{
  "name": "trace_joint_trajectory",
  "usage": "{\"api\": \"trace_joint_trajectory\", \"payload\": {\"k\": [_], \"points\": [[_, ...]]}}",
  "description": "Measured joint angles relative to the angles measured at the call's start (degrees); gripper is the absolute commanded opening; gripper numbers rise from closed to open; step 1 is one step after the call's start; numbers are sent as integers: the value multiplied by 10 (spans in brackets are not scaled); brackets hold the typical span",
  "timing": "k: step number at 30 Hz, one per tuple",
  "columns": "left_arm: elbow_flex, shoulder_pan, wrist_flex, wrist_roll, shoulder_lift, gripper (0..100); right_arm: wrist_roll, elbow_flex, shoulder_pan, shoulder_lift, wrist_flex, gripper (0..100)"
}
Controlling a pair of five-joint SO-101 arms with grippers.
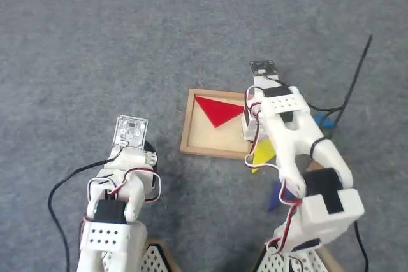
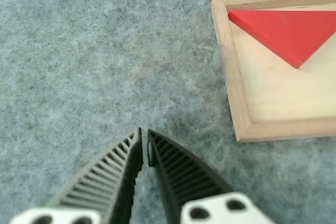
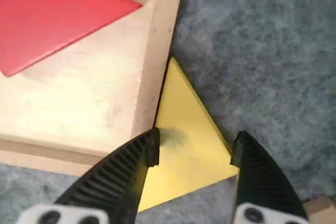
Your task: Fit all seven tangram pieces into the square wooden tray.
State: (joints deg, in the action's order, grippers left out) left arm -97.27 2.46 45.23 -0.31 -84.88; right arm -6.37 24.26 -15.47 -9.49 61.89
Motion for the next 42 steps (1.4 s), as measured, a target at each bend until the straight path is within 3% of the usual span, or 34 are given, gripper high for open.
{"api": "trace_joint_trajectory", "payload": {"k": [10,22,34,42], "points": [[0,0,0,0,0,15,2,-20,4,-29,6,252],[0,0,0,0,0,15,7,-18,76,-17,35,254],[0,0,0,0,0,15,8,142,84,285,36,288],[0,0,0,0,0,15,-18,273,10,253,-88,288]]}}
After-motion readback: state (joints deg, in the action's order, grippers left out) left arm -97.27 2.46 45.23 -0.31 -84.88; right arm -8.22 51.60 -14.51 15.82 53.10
